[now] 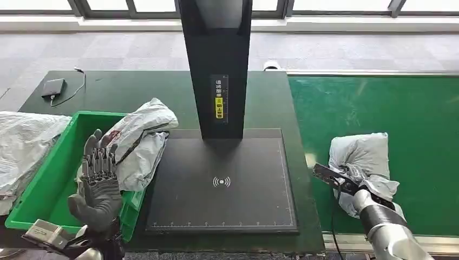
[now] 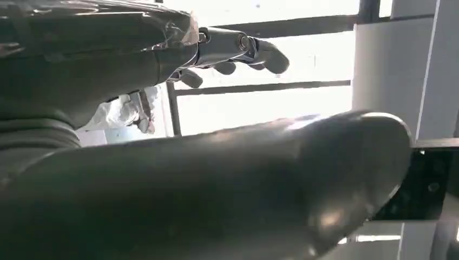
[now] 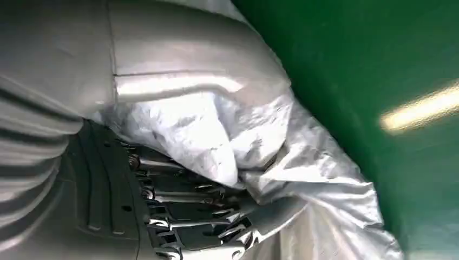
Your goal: Moved the parcel from conveyor to table for the left to box.
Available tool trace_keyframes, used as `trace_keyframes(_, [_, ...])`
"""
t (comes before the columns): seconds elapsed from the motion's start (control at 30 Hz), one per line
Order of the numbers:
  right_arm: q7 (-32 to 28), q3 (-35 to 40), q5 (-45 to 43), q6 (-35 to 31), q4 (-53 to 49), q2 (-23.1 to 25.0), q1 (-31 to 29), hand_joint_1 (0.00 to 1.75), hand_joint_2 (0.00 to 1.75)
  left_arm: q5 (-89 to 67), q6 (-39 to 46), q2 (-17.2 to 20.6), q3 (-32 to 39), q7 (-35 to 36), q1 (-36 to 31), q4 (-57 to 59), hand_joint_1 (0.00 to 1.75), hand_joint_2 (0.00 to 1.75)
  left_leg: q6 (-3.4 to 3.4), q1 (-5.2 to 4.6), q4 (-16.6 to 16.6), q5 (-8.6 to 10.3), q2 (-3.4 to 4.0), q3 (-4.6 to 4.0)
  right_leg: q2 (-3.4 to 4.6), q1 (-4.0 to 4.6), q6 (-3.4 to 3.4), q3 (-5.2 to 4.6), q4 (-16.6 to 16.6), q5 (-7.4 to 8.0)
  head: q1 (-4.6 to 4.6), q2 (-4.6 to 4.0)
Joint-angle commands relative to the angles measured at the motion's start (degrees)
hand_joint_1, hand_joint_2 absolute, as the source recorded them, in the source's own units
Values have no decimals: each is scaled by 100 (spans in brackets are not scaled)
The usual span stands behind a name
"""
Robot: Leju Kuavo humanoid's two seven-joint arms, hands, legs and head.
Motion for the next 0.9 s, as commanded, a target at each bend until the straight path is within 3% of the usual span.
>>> trace_keyframes(0.03, [-223, -25, -368, -519, 287, -371, 428, 175, 175, -76, -289, 138, 92, -14, -6, 296, 0, 0, 4, 6, -12, 15, -33, -2, -35, 6, 0, 19, -28, 10, 0, -2])
trace_keyframes(0.17, [-181, -200, -585, -1298, 123, -195, 194, 175, 175, -74, -317, 84, 190, -15, 155, 105, 0, 0, 11, 3, -7, 10, -12, -2, -13, 3, 9, 22, -23, 18, 2, 0])
trace_keyframes(0.2, [-266, -273, -679, -1886, 15, -116, 143, 175, 175, -107, -274, 17, 241, -27, 233, -1, 0, 0, 10, 0, -12, 15, -8, -11, -9, 1, 8, 11, -26, 23, 2, 0])
trace_keyframes(0.3, [-547, -301, -853, -2465, -158, 59, -94, 175, 175, -121, -219, -99, 358, -55, 314, -232, 0, 0, 11, -1, 2, 4, 5, -8, 6, -2, 14, 17, -12, 20, 2, 0])
trace_keyframes(0.43, [-1351, -523, -1486, -3718, -603, 391, -176, 175, 175, -94, -23, -245, 495, -59, 429, -504, 0, 0, 9, -5, -1, 9, 38, -48, 39, -5, 8, -31, -9, 33, 2, 0])
trace_keyframes(0.5, [-2149, -669, -2315, -4198, -1035, 475, -32, 175, 175, -47, 150, -184, 386, -93, 477, -505, 0, 0, 8, -5, -1, 8, 39, -54, 40, -4, 8, -38, -4, 31, 2, 0])
trace_keyframes(0.57, [-2828, -622, -3018, -4445, -1593, 546, 189, 175, 175, -22, 320, -101, 255, -144, 507, -462, 0, 0, 6, -4, -5, 10, 27, -55, 29, -4, 7, -40, -7, 29, 2, -2])
trace_keyframes(0.63, [-3022, -598, -3269, -4448, -1855, 608, 280, 175, 175, -19, 378, -92, 220, -144, 516, -445, 0, 0, 5, -6, -6, 12, 9, -57, 12, -5, 8, -42, -5, 24, 2, -2])
trace_keyframes(0.67, [-3392, -587, -3666, -4413, -2212, 696, 418, 175, 175, -15, 428, -69, 187, -144, 519, -428, 0, 0, 6, -8, -2, 10, 4, -58, 9, -8, 10, -44, 3, 22, 2, 0])
trace_keyframes(0.83, [-3392, -587, -3666, -4413, -2212, 696, 418, 175, 175, -15, 428, -69, 187, -144, 519, -428, 0, 0, 7, -4, -7, 12, 3, -67, 7, -4, 7, -52, -1, 24, 2, 0])
trace_keyframes(0.9, [-3993, -490, -4570, -4248, -2767, 803, 598, 175, 175, -10, 474, -24, 104, -144, 531, -387, 0, 0, 8, -4, -6, 15, -2, -72, 3, -4, 8, -56, -2, 26, 0, 0])
